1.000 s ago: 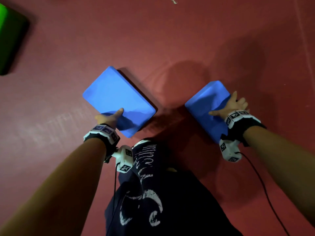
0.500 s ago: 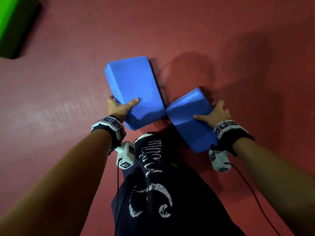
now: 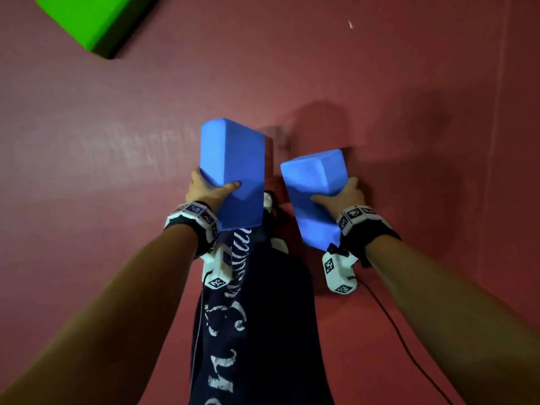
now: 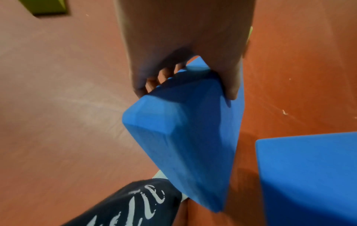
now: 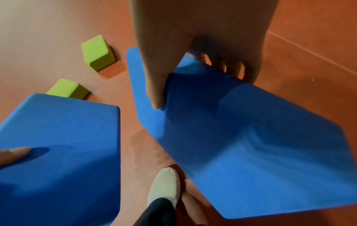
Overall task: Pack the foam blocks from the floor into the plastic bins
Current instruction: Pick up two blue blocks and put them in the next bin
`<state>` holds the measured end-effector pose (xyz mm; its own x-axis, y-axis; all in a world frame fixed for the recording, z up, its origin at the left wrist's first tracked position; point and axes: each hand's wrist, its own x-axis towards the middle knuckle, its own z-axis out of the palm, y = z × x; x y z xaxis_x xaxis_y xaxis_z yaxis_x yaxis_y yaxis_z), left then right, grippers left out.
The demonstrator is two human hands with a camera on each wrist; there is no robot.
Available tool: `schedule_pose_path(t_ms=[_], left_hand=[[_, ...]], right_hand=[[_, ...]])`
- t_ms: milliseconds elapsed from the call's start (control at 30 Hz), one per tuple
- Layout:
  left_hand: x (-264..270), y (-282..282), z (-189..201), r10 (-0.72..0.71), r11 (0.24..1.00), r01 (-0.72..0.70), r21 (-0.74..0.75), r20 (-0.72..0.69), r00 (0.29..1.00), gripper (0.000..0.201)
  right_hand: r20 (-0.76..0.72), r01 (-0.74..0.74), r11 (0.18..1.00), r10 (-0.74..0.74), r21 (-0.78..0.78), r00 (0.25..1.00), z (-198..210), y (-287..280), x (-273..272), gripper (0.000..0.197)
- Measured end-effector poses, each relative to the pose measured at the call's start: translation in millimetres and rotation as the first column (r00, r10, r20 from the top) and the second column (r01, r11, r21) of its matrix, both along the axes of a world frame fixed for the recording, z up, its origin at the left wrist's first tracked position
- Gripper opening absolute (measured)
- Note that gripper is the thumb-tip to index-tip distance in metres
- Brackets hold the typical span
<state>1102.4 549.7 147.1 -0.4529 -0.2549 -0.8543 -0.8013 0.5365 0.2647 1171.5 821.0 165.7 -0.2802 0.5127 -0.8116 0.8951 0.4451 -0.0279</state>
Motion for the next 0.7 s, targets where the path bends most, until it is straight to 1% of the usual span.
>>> schedule_pose_path(t_ms=[67, 133, 267, 367, 467, 500, 533, 633, 700], left_hand=[[6.6, -11.3, 24.6, 0.040, 0.999, -0.039, 0.016, -0.010, 0.999, 0.095], [20.6, -29.4, 58.3, 0.115, 0.993, -0.113, 0.045, -0.040, 0.993, 0.094], [49.4, -54.7, 97.8, 0.234, 0.971, -0.229, 0.071, -0.061, 0.970, 0.092], [77.4, -82.3, 123.6, 0.387, 0.919, -0.379, 0.106, -0.068, 0.920, 0.086], [106.3, -116.3, 137.4, 0.533, 0.843, -0.518, 0.147, -0.085, 0.842, 0.083], [117.2, -131.5, 140.3, 0.581, 0.810, -0.564, 0.159, -0.092, 0.809, 0.084], [123.8, -141.4, 142.5, 0.599, 0.797, -0.580, 0.167, -0.099, 0.795, 0.084], [149.7, -179.3, 148.6, 0.586, 0.809, -0.572, 0.135, -0.115, 0.802, 0.085], [186.8, -221.1, 148.8, 0.583, 0.812, -0.571, 0.121, -0.112, 0.805, 0.091]], right_hand=[[-0.020, -0.042, 0.999, 0.043, 0.013, 0.999, 27.5, -0.4, -7.3, 0.093], [-0.051, -0.124, 0.992, 0.124, 0.015, 0.991, 59.4, -10.3, -13.2, 0.087], [-0.085, -0.219, 0.976, 0.219, 0.008, 0.972, 98.5, -27.2, -20.2, 0.083], [-0.088, -0.326, 0.945, 0.326, 0.020, 0.941, 128.5, -58.1, -26.0, 0.085], [-0.098, -0.434, 0.901, 0.433, 0.016, 0.896, 145.5, -104.0, -34.1, 0.086], [-0.102, -0.483, 0.875, 0.482, 0.013, 0.870, 149.2, -125.2, -35.9, 0.085], [-0.102, -0.519, 0.854, 0.518, 0.013, 0.849, 151.6, -139.9, -38.1, 0.085], [-0.106, -0.615, 0.788, 0.610, -0.031, 0.786, 155.7, -190.4, -40.3, 0.084], [-0.108, -0.693, 0.718, 0.686, -0.062, 0.720, 156.8, -246.4, -33.1, 0.082]])
